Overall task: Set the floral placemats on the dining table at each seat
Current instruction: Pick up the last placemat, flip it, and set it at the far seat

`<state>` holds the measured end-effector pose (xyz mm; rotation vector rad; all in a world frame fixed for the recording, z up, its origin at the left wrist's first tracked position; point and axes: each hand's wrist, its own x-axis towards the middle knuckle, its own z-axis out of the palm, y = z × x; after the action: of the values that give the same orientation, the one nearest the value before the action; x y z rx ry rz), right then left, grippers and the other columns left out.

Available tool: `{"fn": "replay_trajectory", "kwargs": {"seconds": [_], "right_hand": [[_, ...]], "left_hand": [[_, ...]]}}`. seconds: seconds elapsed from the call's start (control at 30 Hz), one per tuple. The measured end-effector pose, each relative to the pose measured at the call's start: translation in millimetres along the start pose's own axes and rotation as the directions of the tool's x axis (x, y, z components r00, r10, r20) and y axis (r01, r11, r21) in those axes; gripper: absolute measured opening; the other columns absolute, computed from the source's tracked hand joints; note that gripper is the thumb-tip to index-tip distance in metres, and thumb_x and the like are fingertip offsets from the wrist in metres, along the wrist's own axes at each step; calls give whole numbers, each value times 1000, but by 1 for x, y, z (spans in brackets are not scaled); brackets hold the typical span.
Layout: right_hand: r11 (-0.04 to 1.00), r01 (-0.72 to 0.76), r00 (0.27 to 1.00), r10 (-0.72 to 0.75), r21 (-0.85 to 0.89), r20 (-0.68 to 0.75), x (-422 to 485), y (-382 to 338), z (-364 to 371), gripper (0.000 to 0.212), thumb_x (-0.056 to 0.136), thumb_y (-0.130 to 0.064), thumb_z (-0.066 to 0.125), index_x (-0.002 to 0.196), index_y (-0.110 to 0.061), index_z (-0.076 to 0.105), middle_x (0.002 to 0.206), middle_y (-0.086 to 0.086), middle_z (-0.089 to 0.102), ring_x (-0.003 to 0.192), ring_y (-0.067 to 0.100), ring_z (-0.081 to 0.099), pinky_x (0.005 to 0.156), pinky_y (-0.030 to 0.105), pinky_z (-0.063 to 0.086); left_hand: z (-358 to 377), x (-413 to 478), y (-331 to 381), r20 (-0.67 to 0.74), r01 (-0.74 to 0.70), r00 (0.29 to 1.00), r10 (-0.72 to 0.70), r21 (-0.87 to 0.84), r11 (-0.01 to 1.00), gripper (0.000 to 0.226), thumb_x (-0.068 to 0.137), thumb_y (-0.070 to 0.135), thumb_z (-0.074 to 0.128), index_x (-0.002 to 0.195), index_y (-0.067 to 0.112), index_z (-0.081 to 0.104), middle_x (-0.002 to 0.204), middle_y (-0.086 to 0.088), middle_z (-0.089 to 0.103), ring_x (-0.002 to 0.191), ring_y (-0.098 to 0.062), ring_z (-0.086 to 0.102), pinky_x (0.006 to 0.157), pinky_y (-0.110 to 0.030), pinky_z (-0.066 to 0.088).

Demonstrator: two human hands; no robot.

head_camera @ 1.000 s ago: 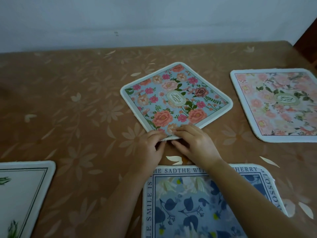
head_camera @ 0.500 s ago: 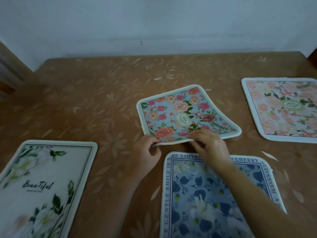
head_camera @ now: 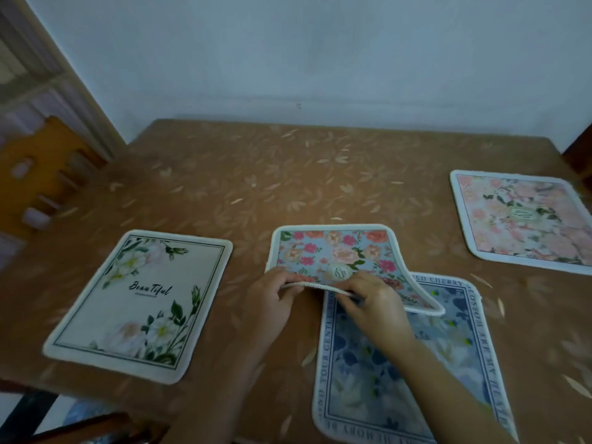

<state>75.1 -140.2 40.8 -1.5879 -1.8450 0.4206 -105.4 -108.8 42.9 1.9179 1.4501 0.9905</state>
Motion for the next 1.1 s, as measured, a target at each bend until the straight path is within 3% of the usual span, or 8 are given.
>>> {"fn": "replay_trajectory", "kwargs": {"seconds": [0.13,0.2,0.3,0.37,0.57,0.67,0.8,1.1], "right_hand": [[1000,-7,1000,7,14,7,-20,-29,0,8,78,-8,69,85,-13,69,78,6,65,71,21,60,60,32,52],[1000,-12,1000,11,28,11,-26,-49,1,7,80,-10,68,86,-14,68,79,5,63,72,20,59,61,35,52],[999,24,1000,-23,38,-12,-36,-84,8,8,78,-8,69,85,-14,68,80,4,64,73,19,59,61,33,50],[999,24,999,-22,48,-30,-46,-109,16,9,78,-6,69,84,-13,68,79,1,62,74,20,59,61,28,46],[999,9,998,-5,49,-68,-82,-194,54,8,79,-6,66,85,-12,67,82,6,64,79,25,59,65,31,45],[998,51,995,-48,27,-90,-97,-239,73,9,77,-4,68,84,-10,68,81,7,64,77,22,59,63,23,40],[996,81,994,-79,30,-71,-112,-292,102,10,78,-5,68,86,-11,68,82,6,65,76,20,60,60,15,35],[979,186,983,-186,78,-6,-111,-382,172,11,76,-4,69,85,-10,69,83,7,67,78,22,62,66,29,48]], "left_hand": [[-31,-19,-2,18,16,1000,-16,-7,1000,6,79,7,66,82,12,65,81,3,60,72,-22,61,66,-47,54],[-49,-29,-3,-5,-18,1000,18,31,999,5,78,8,67,79,13,65,82,3,63,79,-18,61,71,-39,52],[-81,-47,-3,-50,-54,997,55,34,998,10,77,6,68,78,15,65,80,9,61,77,-7,57,70,-10,44],[-106,-61,-4,-56,-55,997,57,29,998,11,77,4,67,78,15,65,77,16,58,76,-1,55,68,-4,40],[-189,-109,-17,-92,-64,994,62,-19,998,12,78,0,65,75,12,65,75,8,59,76,-6,57,67,-11,43],[-230,-135,-30,-88,-61,994,60,-9,998,9,79,0,64,77,9,64,77,0,61,76,-12,58,68,-20,47],[-282,-171,-53,-122,-54,991,54,2,999,10,80,2,64,78,11,65,77,4,61,76,-6,56,64,-5,39],[-377,-217,-108,-205,64,977,-57,26,998,12,81,6,64,79,17,64,79,16,56,79,3,52,68,-3,36]]}}
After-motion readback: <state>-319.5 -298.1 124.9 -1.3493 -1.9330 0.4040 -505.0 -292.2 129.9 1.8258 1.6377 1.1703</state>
